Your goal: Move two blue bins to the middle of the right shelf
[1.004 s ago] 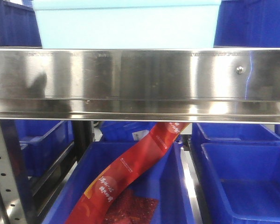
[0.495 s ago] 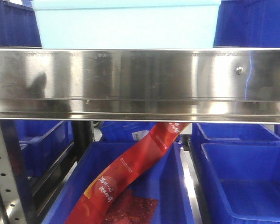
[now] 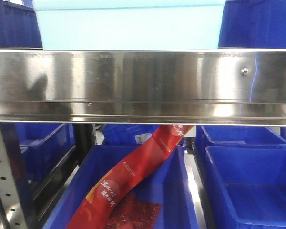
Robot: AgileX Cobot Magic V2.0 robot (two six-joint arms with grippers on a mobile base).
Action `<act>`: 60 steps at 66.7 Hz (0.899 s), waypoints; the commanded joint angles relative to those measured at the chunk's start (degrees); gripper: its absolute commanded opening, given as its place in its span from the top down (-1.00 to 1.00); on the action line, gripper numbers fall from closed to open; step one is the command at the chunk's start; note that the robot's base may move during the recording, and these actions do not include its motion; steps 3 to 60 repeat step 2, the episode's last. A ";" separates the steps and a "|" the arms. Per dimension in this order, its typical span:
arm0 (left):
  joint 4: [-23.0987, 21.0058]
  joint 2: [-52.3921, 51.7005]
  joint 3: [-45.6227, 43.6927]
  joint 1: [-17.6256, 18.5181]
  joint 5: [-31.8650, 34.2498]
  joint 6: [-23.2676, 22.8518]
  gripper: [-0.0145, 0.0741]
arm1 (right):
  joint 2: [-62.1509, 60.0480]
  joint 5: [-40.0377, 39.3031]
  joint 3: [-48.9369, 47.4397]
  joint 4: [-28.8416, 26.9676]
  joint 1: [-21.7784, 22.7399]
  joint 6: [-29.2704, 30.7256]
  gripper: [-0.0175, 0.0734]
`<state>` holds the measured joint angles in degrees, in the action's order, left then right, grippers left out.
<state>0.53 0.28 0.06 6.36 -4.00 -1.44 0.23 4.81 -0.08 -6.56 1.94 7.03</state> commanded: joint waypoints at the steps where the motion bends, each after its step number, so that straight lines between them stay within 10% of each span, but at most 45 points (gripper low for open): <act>1: 0.10 -0.28 -0.06 0.02 1.20 0.30 0.92 | -0.23 -1.41 0.08 -0.22 0.30 0.25 0.97; 60: 0.10 -0.28 -0.06 0.02 1.20 0.30 0.92 | -0.23 -1.41 0.08 -0.22 0.30 0.25 0.97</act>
